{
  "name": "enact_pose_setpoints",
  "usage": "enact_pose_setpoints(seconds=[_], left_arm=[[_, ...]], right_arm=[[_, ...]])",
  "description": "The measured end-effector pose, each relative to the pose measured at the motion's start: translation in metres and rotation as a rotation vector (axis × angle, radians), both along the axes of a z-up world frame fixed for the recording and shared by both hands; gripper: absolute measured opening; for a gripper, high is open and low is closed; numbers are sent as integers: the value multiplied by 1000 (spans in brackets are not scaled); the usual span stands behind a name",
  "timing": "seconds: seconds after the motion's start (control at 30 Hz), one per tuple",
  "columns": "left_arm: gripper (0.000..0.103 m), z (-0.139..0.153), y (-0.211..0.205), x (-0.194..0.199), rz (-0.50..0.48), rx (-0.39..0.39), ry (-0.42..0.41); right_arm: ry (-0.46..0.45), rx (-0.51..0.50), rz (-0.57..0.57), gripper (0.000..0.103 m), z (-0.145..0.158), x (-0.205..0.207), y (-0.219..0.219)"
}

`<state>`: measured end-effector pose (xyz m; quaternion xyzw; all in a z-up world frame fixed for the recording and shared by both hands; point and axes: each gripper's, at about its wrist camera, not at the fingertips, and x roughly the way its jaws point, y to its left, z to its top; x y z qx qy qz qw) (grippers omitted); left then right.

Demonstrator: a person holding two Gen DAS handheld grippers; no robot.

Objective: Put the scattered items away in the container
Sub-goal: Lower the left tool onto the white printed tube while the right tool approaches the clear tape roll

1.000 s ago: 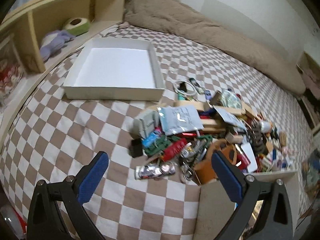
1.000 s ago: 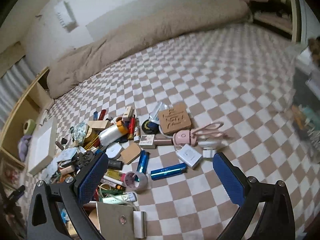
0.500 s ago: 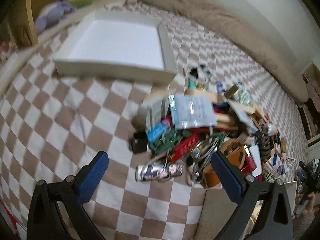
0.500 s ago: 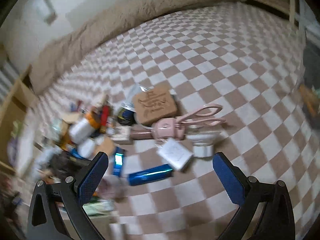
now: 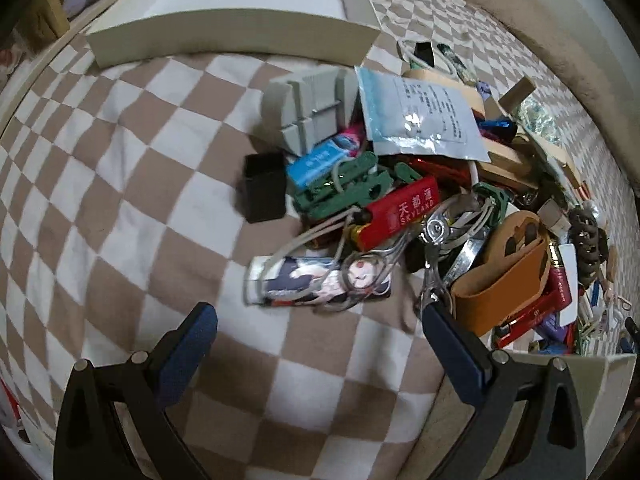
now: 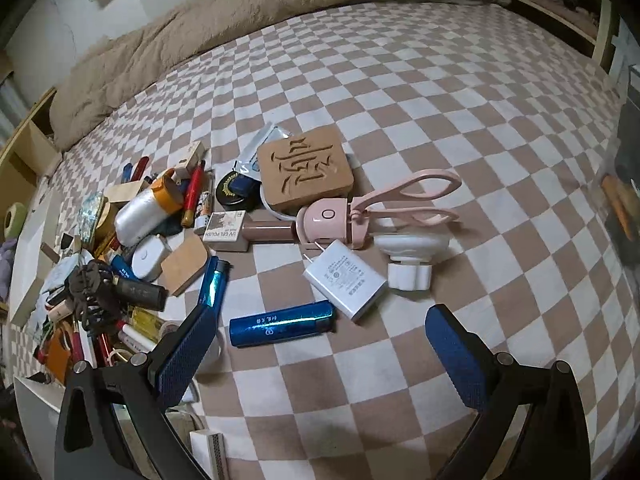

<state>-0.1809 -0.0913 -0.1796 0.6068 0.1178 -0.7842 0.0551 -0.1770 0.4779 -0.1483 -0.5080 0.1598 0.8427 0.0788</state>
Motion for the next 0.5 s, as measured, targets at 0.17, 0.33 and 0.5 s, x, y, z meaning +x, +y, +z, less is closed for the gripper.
enact_pose_setpoints(seconds=[0.17,0.33,0.5], left_arm=[[103,-11,7,-11,-5,-94,-16],[102,-16,7,-19,-8,-139,-12],[101,-19,8,-19,-39,-184,-17]], right_arm=[[-28,2,9,103,-1,-3,2],[-87,-12,75,103,-12,-6,-6],[-139,-40,180,103,-23,-13,-30]])
